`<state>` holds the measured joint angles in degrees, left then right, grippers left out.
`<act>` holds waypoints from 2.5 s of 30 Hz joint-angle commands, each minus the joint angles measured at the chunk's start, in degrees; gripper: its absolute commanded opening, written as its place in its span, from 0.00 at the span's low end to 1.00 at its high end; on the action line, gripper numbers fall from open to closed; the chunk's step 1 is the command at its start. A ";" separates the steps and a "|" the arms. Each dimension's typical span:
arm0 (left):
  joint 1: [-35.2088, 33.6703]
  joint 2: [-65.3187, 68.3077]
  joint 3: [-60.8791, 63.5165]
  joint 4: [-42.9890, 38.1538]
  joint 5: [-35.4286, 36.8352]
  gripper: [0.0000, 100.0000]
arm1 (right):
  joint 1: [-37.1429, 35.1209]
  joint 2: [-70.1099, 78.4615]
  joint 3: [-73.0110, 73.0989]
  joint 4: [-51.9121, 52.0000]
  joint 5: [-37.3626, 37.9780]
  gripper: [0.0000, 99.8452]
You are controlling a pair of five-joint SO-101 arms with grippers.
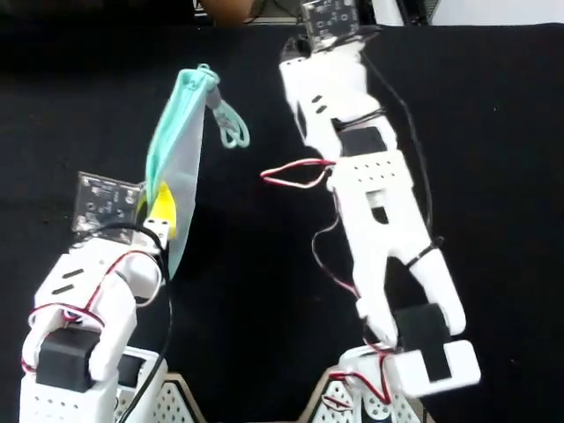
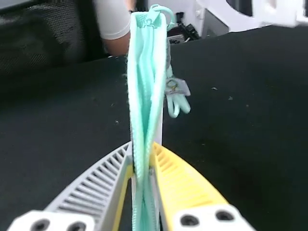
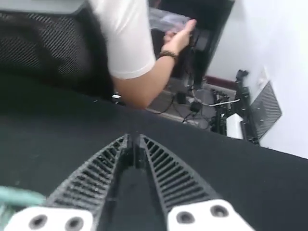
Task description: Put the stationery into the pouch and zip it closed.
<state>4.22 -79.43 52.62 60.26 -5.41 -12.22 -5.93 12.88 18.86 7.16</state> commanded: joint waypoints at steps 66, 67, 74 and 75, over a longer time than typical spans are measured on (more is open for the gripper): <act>-12.26 45.01 -43.91 22.24 -6.68 0.06 | 26.55 -100.53 83.74 33.67 13.27 0.05; -15.43 42.99 -39.43 22.15 -6.77 0.09 | 25.58 -100.53 83.74 34.37 13.27 0.05; -25.27 28.75 -4.70 17.85 -7.12 0.11 | 19.60 -100.53 83.74 47.47 13.27 0.05; -25.63 26.37 -0.40 15.30 -7.12 0.11 | 18.90 -100.53 83.74 49.32 13.27 0.05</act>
<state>-19.52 -46.46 39.60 80.31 -11.91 8.88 -103.43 96.75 63.69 20.18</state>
